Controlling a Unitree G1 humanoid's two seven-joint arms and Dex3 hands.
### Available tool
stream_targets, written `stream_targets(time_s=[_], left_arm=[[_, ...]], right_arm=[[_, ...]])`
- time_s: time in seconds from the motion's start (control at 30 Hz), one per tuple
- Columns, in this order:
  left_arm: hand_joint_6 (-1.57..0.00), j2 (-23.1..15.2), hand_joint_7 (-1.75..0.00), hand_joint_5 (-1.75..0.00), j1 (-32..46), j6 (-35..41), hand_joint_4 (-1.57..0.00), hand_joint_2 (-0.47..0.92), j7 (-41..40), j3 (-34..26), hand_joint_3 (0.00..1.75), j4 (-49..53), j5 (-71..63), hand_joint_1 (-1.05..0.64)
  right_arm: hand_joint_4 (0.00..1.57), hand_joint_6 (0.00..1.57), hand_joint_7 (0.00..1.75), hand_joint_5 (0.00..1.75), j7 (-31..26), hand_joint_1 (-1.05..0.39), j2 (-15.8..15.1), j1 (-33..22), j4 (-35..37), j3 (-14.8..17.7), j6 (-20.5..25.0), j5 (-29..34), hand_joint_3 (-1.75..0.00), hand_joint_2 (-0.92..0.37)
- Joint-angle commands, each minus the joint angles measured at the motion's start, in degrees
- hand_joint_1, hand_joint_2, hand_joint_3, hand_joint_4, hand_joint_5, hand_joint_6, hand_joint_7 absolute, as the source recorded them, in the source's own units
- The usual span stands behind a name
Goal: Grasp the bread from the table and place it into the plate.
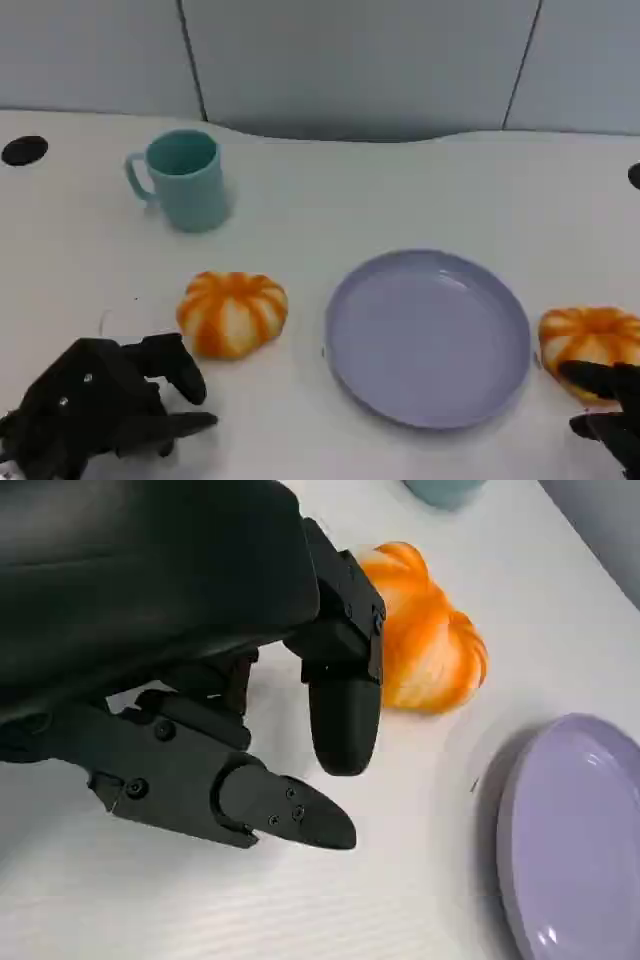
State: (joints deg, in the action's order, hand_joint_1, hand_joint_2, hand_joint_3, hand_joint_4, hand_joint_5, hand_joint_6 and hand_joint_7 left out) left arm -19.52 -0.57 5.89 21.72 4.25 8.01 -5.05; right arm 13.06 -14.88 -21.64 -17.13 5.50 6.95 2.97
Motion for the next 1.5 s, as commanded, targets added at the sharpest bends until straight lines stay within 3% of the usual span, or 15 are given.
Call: stream_targets(time_s=[0.03,0.73,0.9,0.97,1.07,1.2,1.3,1.33,1.43,1.5], left_arm=[[-0.45,-0.73,-1.75,-1.75,0.24,0.39,-0.65,0.92,-0.18,-0.22,0.05,-0.65,-0.18,-0.32],[-0.47,-0.66,-1.75,-1.75,-0.58,1.17,-0.65,0.92,-0.06,-0.01,0.05,-0.68,0.15,-0.29],[-0.46,-0.67,-1.75,-1.75,1.01,-6.51,-0.65,0.92,-4.95,0.49,0.04,-1.41,-3.9,-0.28],[-0.44,-2.55,-1.75,-1.75,1.18,-14.86,-0.64,0.92,-14.0,3.15,0.04,-3.59,-15.02,-0.28],[-0.46,-5.15,-1.75,-1.75,-1.23,-21.45,-0.65,0.91,-23.67,5.41,0.05,-5.09,-27.93,-0.3],[-0.34,-8.32,-1.68,-1.75,-6.85,-24.22,-0.55,0.89,-26.27,6.31,0.02,-6.03,-36.05,-0.43],[-0.29,-10.64,-1.48,-1.71,-10.35,-23.42,-0.4,0.88,-21.73,6.98,0.01,-6.73,-37.39,-0.54],[-0.32,-11.89,-1.31,-1.62,-12.12,-23.49,-0.35,0.89,-19.41,7.6,0.0,-6.83,-38.0,-0.59],[-0.56,-14.24,-0.55,-1.3,-16.41,-23.9,-0.29,0.91,-14.66,9.4,0.0,-6.35,-39.91,-0.74],[-0.65,-14.44,-0.29,-1.16,-18.37,-23.32,-0.29,0.92,-12.87,10.62,0.0,-5.75,-41.13,-0.77]], right_arm=[[0.56,0.71,0.01,0.51,-0.44,-0.42,-0.69,-1.11,-2.17,0.62,0.97,0.5,-0.37,-0.92],[0.56,0.69,0.0,0.51,-1.16,-0.41,-0.15,-2.85,-3.96,0.57,1.52,0.48,-0.38,-0.92],[0.56,0.69,0.0,0.5,-1.64,-0.43,-0.15,-2.74,-4.37,-0.05,2.61,1.27,-0.38,-0.92],[0.56,0.68,0.0,0.5,-1.71,-0.42,-0.03,-2.54,-4.33,-0.25,2.7,1.59,-0.38,-0.92],[0.56,0.69,0.01,0.5,-1.77,-0.42,0.39,-2.29,-4.28,-0.5,2.89,1.74,-0.37,-0.92],[0.56,0.68,0.0,0.5,-1.99,-0.42,0.88,-2.06,-4.09,-1.11,2.97,2.26,-0.37,-0.92],[0.56,0.68,0.0,0.5,-2.19,-0.42,1.08,-2.02,-4.1,-1.54,2.69,2.48,-0.37,-0.92],[0.56,0.68,0.0,0.5,-2.25,-0.42,1.19,-2.01,-4.21,-1.67,2.8,2.38,-0.37,-0.92],[0.55,0.68,0.0,0.5,-2.32,-0.41,1.41,-1.91,-4.46,-1.97,3.42,2.08,-0.38,-0.92],[0.55,0.69,0.01,0.5,-2.47,-0.41,1.4,-1.93,-4.31,-2.17,2.91,2.37,-0.38,-0.92]])
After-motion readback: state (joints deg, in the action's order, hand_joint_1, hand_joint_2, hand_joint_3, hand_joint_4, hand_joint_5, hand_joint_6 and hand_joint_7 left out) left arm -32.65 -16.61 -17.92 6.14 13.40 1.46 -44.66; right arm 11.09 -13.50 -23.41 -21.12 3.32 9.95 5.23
